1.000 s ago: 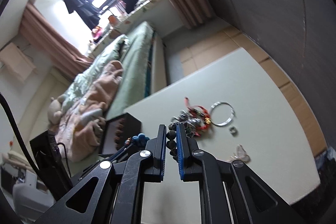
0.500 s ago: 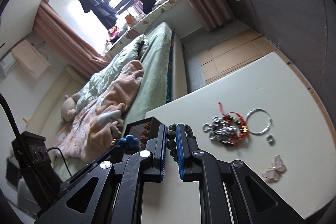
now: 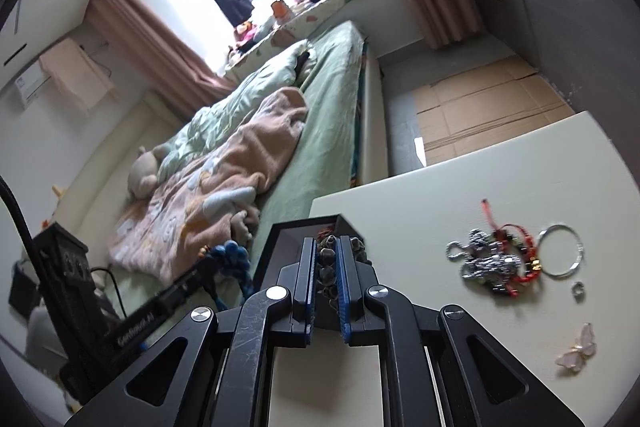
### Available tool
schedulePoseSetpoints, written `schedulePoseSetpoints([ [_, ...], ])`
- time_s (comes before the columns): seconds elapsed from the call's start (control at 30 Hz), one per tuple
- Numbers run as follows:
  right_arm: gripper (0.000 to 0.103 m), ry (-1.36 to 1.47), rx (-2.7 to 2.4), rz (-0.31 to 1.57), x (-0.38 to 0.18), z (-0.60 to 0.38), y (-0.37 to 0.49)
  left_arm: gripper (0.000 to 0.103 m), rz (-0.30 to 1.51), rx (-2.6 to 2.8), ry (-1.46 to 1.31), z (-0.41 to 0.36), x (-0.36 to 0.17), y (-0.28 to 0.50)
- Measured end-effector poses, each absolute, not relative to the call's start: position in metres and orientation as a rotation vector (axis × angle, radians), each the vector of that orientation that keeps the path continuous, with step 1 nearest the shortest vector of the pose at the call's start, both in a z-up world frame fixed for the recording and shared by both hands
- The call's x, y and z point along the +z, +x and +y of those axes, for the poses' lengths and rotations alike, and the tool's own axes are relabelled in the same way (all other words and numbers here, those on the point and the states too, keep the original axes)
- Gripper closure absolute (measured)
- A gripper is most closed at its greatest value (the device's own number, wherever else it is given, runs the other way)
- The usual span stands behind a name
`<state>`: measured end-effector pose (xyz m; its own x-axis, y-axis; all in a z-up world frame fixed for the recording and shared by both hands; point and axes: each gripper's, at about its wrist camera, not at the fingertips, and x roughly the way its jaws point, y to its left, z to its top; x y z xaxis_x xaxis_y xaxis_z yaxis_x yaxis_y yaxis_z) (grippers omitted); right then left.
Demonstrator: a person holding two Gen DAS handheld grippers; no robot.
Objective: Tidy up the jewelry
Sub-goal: 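Carry the blue bracelet with the left tool while the right tool grasps the grey bead bracelet, then lower both bracelets into the black box and open both tools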
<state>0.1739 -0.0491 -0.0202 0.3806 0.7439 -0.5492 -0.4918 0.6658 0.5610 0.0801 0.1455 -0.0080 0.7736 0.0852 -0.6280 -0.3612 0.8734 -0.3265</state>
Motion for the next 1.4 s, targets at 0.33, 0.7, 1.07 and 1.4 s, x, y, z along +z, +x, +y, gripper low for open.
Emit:
schedulePoseSetpoints([
  [0.33, 0.092, 0.274, 0.837, 0.894, -0.025, -0.007, 0.18, 0.093, 0.637, 0.267, -0.5, 0.163, -0.008, 0.073],
  [0.7, 0.092, 0.235, 0.912, 0.944, -0.033, 0.044, 0.186, 0.093, 0.644, 0.294, -0.533, 0.181, -0.012, 0.068],
  [1.07, 0.043, 0.253, 0.87, 1.01, -0.041, 0.03, 0.188, 0.093, 0.66, 0.243, -0.551, 0.175, -0.015, 0.077],
  [1.4, 0.043, 0.333, 0.738, 0.977, -0.03, -0.039, 0.185, 0.093, 0.671, 0.18, -0.622, 0.163, -0.023, 0.108],
])
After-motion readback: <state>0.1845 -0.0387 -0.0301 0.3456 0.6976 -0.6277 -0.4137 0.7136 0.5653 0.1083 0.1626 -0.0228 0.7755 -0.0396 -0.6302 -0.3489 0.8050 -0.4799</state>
